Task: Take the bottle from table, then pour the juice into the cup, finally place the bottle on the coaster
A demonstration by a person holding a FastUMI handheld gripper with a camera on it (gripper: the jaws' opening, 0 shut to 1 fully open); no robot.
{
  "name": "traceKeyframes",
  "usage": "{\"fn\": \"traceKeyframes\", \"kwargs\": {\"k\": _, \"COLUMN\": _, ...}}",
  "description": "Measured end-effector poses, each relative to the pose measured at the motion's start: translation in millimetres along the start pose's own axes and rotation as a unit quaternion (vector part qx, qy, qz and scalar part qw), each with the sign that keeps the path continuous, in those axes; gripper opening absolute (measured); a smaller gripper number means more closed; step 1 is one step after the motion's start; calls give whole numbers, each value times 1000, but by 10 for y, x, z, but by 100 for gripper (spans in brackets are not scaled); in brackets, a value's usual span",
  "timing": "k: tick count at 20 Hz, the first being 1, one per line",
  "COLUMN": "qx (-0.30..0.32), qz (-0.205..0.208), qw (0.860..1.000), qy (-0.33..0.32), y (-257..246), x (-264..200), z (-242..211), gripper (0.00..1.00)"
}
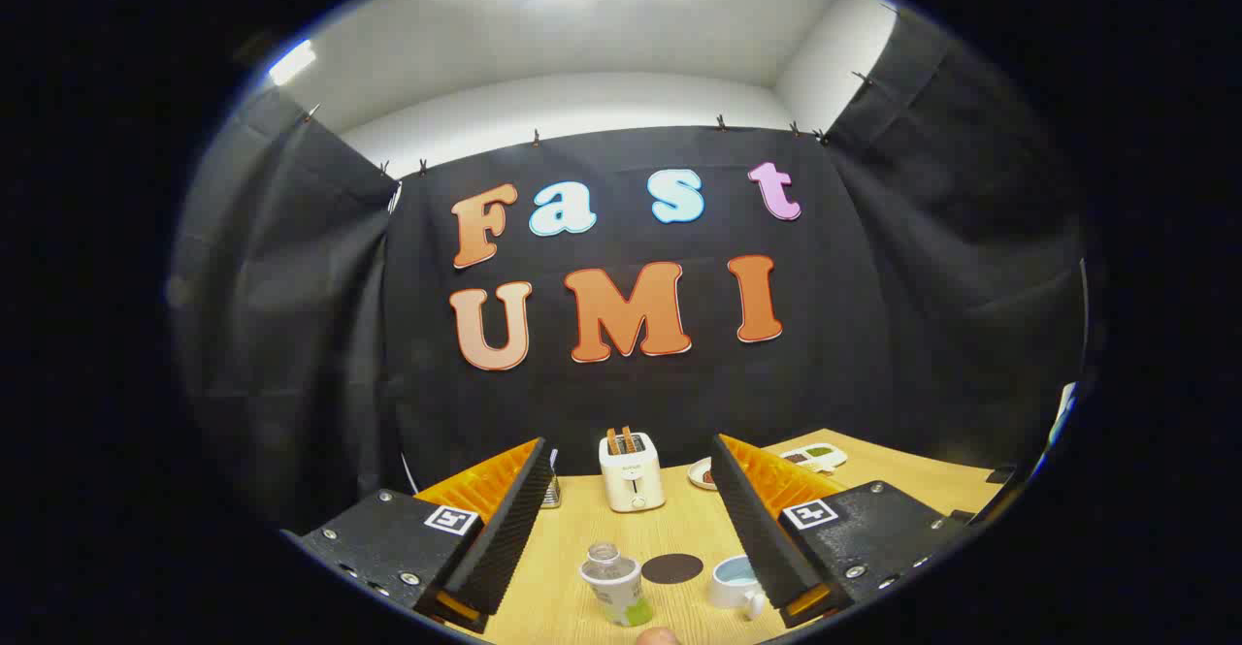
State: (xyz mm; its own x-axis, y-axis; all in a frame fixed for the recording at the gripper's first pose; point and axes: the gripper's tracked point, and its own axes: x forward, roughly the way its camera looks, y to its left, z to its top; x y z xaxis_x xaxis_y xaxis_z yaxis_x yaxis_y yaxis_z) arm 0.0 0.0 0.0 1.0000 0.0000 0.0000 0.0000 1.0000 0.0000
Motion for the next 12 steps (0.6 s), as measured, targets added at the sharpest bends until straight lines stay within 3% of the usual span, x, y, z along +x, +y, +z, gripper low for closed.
{"fn": "traceKeyframes", "kwargs": {"k": 6, "qx": -63, "qz": 20, "qw": 997, "qy": 33, "y": 635, "x": -39, "z": -160, "gripper": 99}}
{"fn": "traceKeyframes", "kwargs": {"k": 10, "qx": -49, "qz": 39, "qw": 997, "qy": 48, "y": 838, "x": -83, "z": -243, "gripper": 98}}
{"fn": "traceKeyframes", "kwargs": {"k": 12, "qx": -39, "qz": 26, "qw": 997, "qy": 65, "y": 771, "x": -76, "z": -328, "gripper": 98}}
